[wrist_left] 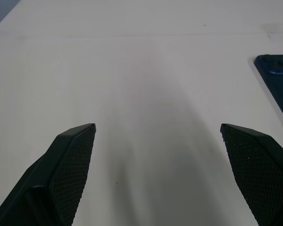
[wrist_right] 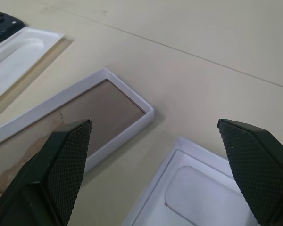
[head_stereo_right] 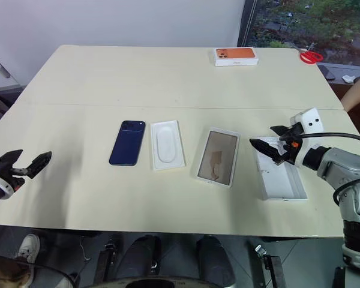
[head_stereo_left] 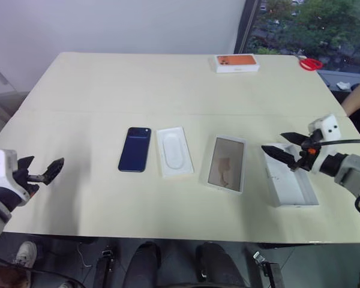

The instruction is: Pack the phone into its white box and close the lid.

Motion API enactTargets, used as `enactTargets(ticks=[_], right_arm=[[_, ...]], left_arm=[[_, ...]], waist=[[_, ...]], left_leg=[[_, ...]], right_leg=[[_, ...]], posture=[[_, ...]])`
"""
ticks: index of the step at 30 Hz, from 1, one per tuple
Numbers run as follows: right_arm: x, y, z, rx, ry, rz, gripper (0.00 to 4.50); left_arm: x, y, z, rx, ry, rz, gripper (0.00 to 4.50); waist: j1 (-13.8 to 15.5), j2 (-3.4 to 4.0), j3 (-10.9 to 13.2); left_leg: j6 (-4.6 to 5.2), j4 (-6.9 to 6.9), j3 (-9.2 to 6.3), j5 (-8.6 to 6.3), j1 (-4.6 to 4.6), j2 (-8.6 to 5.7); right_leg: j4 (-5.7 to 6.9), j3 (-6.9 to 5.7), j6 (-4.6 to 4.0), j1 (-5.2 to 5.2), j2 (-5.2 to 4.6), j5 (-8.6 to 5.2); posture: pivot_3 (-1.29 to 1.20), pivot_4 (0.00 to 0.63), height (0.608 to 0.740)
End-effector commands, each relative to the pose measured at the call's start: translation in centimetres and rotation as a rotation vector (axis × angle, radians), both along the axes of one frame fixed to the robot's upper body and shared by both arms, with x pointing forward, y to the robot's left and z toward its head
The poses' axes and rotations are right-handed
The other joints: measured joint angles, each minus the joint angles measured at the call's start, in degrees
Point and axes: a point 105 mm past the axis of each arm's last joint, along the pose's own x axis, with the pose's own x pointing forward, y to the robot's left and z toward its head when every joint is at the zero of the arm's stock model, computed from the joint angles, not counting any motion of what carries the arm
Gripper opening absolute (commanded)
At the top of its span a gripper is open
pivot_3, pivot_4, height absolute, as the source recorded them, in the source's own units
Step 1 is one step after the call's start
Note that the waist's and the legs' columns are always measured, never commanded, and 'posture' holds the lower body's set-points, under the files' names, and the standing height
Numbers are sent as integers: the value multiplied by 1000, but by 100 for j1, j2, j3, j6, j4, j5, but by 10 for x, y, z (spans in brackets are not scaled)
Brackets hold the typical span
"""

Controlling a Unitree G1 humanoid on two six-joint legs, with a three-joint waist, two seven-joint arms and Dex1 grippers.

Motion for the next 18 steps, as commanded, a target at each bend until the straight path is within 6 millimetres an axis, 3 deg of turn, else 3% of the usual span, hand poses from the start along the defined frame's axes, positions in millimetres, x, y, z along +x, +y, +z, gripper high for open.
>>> enactTargets(ticks=[1, 12, 18], right_arm=[[-1, -1, 18, -18, -70, 2, 4472], [0, 1, 23, -27, -74, 19, 4472], [0, 10, 27, -34, -87, 46, 4472]], left_arm=[[0, 3, 15, 37, -52, 5, 4456], [-1, -6, 16, 20, -65, -13, 4456], [8, -27, 19, 1, -87, -83, 4456]], waist=[[-8, 0, 0], [-3, 0, 0], [5, 0, 0]], left_leg=[[0, 0, 0, 0, 0, 0], [0, 0, -1, 0, 0, 1], [0, 1, 0, 0, 0, 0]], right_leg=[[0, 0, 0, 0, 0, 0], [0, 0, 0, 0, 0, 0], [0, 0, 0, 1, -1, 0]], posture=[[0, 150, 740], [0, 150, 740], [0, 150, 740]])
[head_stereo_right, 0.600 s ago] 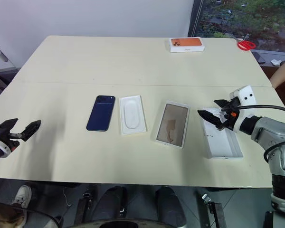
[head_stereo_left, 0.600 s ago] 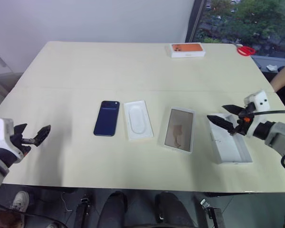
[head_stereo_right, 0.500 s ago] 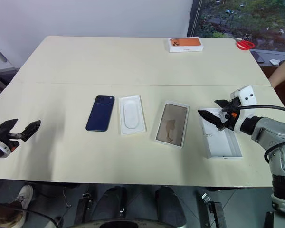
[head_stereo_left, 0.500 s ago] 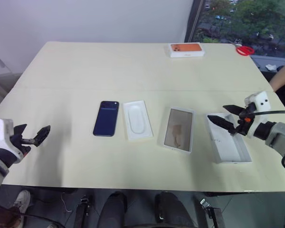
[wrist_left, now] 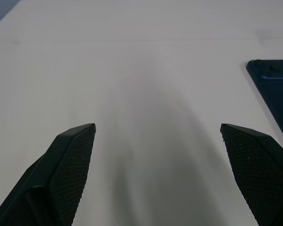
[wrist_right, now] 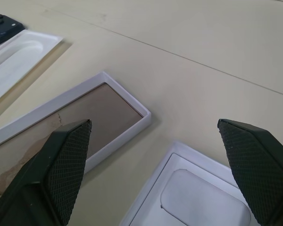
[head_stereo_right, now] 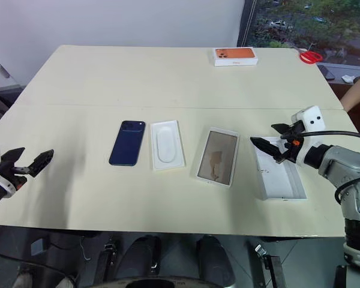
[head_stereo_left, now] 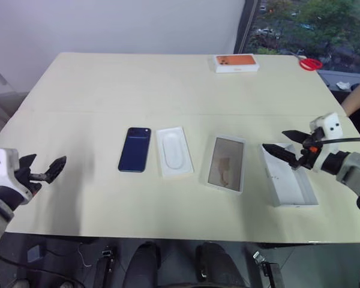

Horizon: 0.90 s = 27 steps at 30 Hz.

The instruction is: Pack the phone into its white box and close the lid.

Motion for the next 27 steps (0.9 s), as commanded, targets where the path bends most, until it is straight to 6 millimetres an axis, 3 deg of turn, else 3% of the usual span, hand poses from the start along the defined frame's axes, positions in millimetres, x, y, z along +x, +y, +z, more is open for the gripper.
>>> enactTargets(ticks=[1, 4, 7, 12, 16, 20, 27], right_arm=[[-1, 10, 21, -26, -71, 41, 4472], [-4, 15, 22, -24, -83, 67, 4472], [-6, 37, 30, -6, -105, 131, 4472], [-7, 57, 33, -23, -126, 200, 4472], [-12, 78, 34, -11, -141, 250, 4472], [-22, 96, 30, -15, -138, 307, 4472], [-33, 106, 22, -52, -111, 367, 4472]], left_arm=[[8, -19, 13, 8, -50, -65, 4456], [17, -37, 14, -11, -59, -121, 4456], [31, -53, 18, -36, -58, -172, 4456], [48, -88, 19, -105, -37, -236, 4456], [56, -137, 20, -185, 4, -344, 4456], [62, -181, 3, -235, 197, -382, 4456], [73, -208, -5, -424, 372, -259, 4456]], waist=[[11, 0, 0], [12, 0, 0], [8, 0, 0], [-1, 0, 0], [11, -1, 0], [29, -3, -1], [-2, -8, 1]], left_leg=[[0, 0, 0, 0, 0, 0], [0, 2, -3, 0, 0, -1], [0, 3, -3, 0, 0, -1], [0, 4, -5, 0, 0, -1], [0, 8, -9, 0, -3, -1], [0, 20, -21, 0, -8, -3], [0, 23, -23, 0, -6, -5]], right_leg=[[0, 0, 0, 0, 0, 0], [0, -2, 0, 3, 0, 0], [0, -2, 1, 3, 1, 1], [3, -3, 2, 3, 3, 1], [5, -5, 3, 3, 2, 1], [5, -15, 4, 8, 2, 1], [8, -15, 5, 8, 9, 1]], posture=[[0, 150, 740], [0, 150, 740], [0, 150, 740], [0, 150, 740], [0, 150, 740], [0, 150, 740], [0, 150, 740]])
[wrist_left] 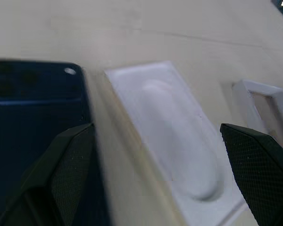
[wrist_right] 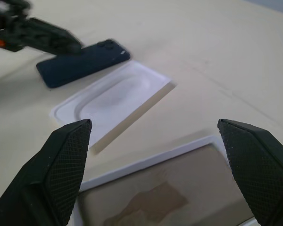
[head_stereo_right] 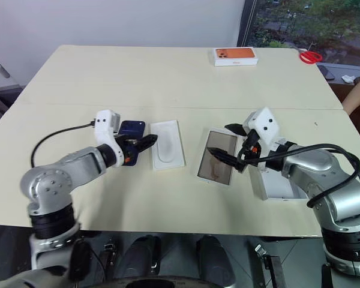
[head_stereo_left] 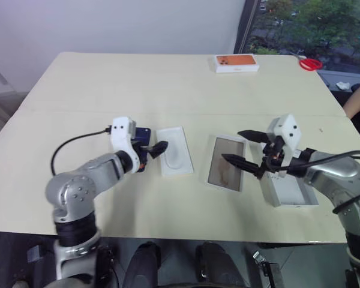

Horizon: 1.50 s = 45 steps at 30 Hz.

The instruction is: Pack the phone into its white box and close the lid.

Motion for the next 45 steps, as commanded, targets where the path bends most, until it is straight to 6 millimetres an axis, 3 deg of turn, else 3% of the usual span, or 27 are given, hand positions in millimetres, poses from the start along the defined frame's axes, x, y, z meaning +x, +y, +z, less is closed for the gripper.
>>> enactTargets(ticks=[1, 14, 28, 31, 38, 45], right_arm=[[-7, 4, 7, -15, -35, 35, 4472], [-6, 0, 6, -15, -36, 26, 4472], [-22, -1, -7, -63, 9, 66, 4472], [-22, -3, -9, -66, 10, 57, 4500], [-22, -4, -9, -64, 4, 46, 4500], [-21, -5, -8, -65, 0, 42, 4500]], left_arm=[[1, 3, -1, 2, 81, 60, 4456], [0, -18, -18, 4, 190, 76, 4456], [3, -38, -29, -73, 293, -10, 4456], [4, -40, -29, -99, 307, -16, 3593], [8, -37, -26, -125, 311, -8, 123], [17, -19, 0, -214, 222, 14, 50]], waist=[[-9, 0, -1], [17, 0, -1], [36, 0, -2], [43, -1, -2], [25, -2, -1], [17, -2, -1]], left_leg=[[0, 0, 0, 0, 1, 0], [-3, -1, 2, 2, 2, -2], [-3, 0, 0, 2, 9, -7], [-3, 1, -1, 2, 9, -8], [-3, 1, -1, 2, 6, -7], [-9, -4, -1, 5, 7, -6]], right_leg=[[0, 0, 0, 0, 2, 0], [-1, 2, 0, 1, 0, 0], [-4, 1, 0, 14, -3, 0], [-6, 1, 0, 16, -4, 0], [-7, 1, 0, 11, -4, 0], [-5, 1, 0, 8, -1, -1]], posture=[[0, 150, 740], [0, 150, 740], [0, 150, 740], [0, 150, 740], [0, 150, 740], [0, 150, 740]])
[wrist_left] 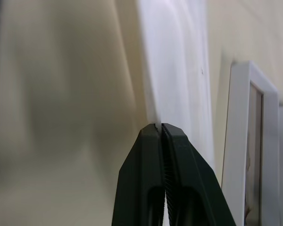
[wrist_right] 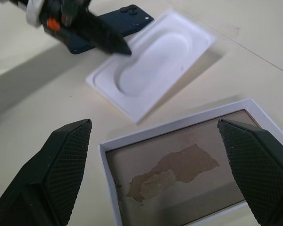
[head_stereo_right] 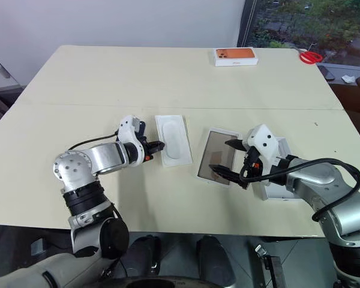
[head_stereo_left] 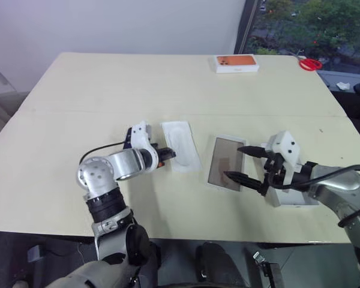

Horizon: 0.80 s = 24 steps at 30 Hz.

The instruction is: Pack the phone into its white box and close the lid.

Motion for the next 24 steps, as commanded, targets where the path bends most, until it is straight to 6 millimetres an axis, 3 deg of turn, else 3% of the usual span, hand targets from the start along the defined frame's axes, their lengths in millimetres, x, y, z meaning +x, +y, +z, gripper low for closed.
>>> enactTargets(ticks=[1, 7, 12, 18, 24], right_arm=[[-2, 1, 14, -9, -73, 13, 4500], [2, -13, 20, -46, -100, -36, 4500], [5, -43, 27, -117, -122, -125, 4500], [-2, -68, 28, -180, -115, -191, 4500], [-9, -72, 27, -192, -111, -209, 4500]], left_arm=[[2, 4, 21, -71, -76, -12, 50], [2, 1, 37, -190, -127, -78, 50], [-7, -27, 40, -162, -131, -248, 50], [-24, -81, 29, -147, -46, -448, 50], [-25, -100, 29, -129, -8, -485, 50]], waist=[[6, 0, 0], [19, -2, 1], [31, -3, 2], [46, -3, 2], [0, -2, 1]], left_leg=[[-2, 0, 0, 1, 0, 0], [-6, 0, 0, 4, -2, -1], [-7, 1, -1, 4, -4, -2], [-7, 1, 0, 4, -3, -3], [-7, -4, 1, 4, 3, -3]], right_leg=[[0, 0, 0, 1, -1, 0], [-1, -1, 0, 0, -3, 0], [-3, -1, 0, 1, -5, 0], [-3, 0, 1, 2, -5, 0], [-2, 3, 0, 1, 1, 0]], posture=[[0, 150, 740], [0, 150, 740], [0, 150, 740], [0, 150, 740], [0, 150, 740]])
